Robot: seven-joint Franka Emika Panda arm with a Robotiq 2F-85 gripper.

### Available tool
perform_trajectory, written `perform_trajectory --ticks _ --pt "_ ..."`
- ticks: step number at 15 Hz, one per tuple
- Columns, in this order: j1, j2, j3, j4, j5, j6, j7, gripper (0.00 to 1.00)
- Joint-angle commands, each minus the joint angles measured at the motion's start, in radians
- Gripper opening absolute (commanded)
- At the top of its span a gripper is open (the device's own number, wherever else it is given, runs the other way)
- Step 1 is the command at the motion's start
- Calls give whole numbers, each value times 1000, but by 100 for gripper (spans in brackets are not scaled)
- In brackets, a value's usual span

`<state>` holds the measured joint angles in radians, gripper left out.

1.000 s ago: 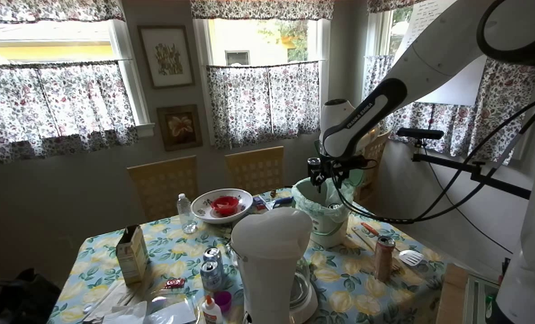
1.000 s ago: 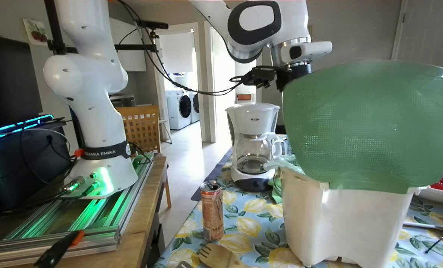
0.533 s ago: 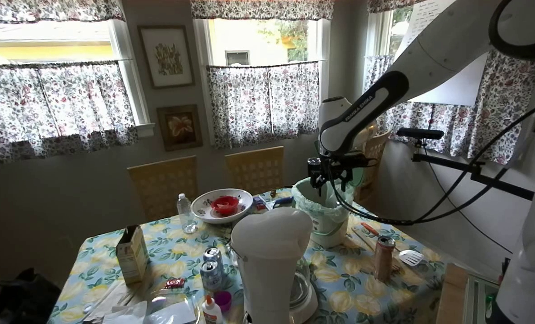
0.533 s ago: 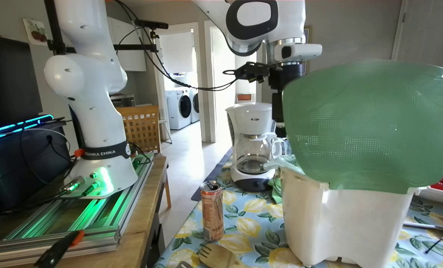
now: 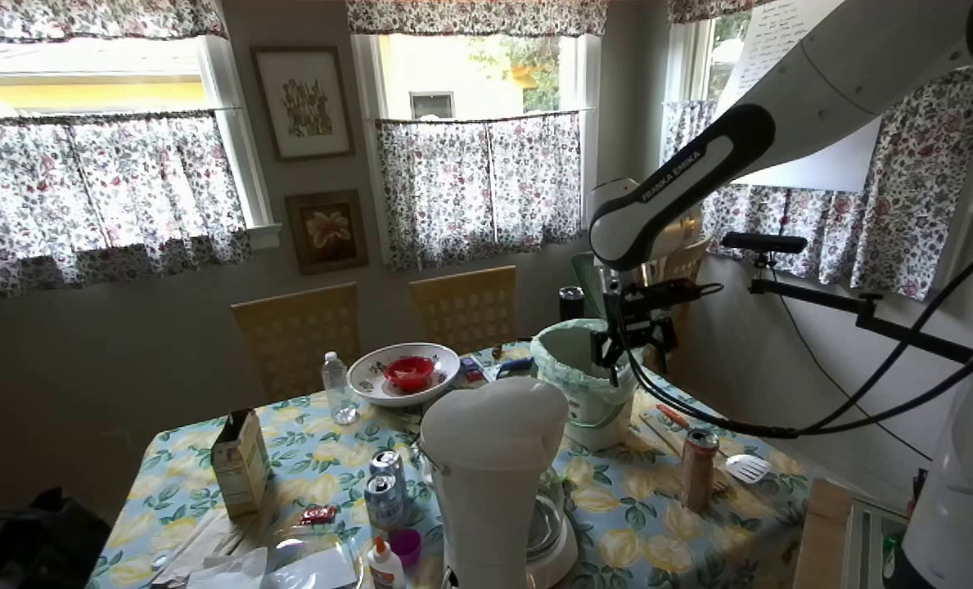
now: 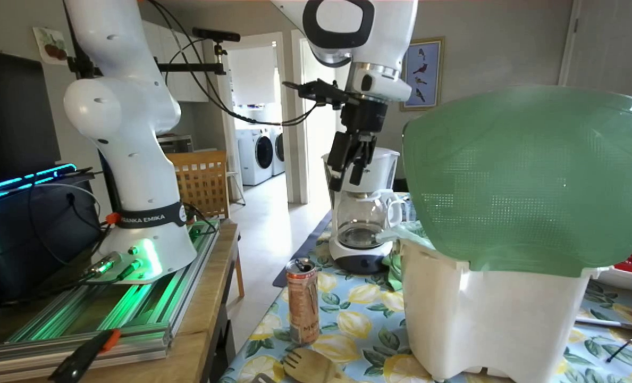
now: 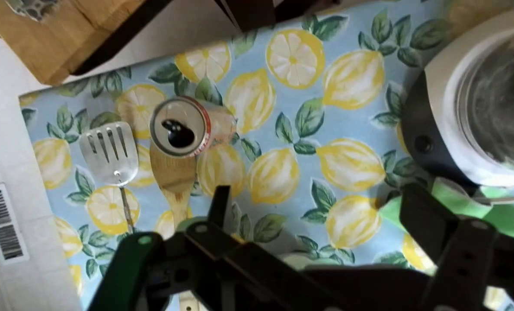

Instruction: Put the two soda cans into the bin

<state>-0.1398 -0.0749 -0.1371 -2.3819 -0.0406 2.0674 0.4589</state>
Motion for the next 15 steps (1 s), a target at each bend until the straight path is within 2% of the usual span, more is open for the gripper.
perform_trajectory --ticks 1,8,15 --pt "-11 -60 -1 -93 -1 -9 -46 100" --pt "-24 -58 -7 -214 -88 101 -154 100" --pt "-56 -48 -16 -290 -321 190 -203 100"
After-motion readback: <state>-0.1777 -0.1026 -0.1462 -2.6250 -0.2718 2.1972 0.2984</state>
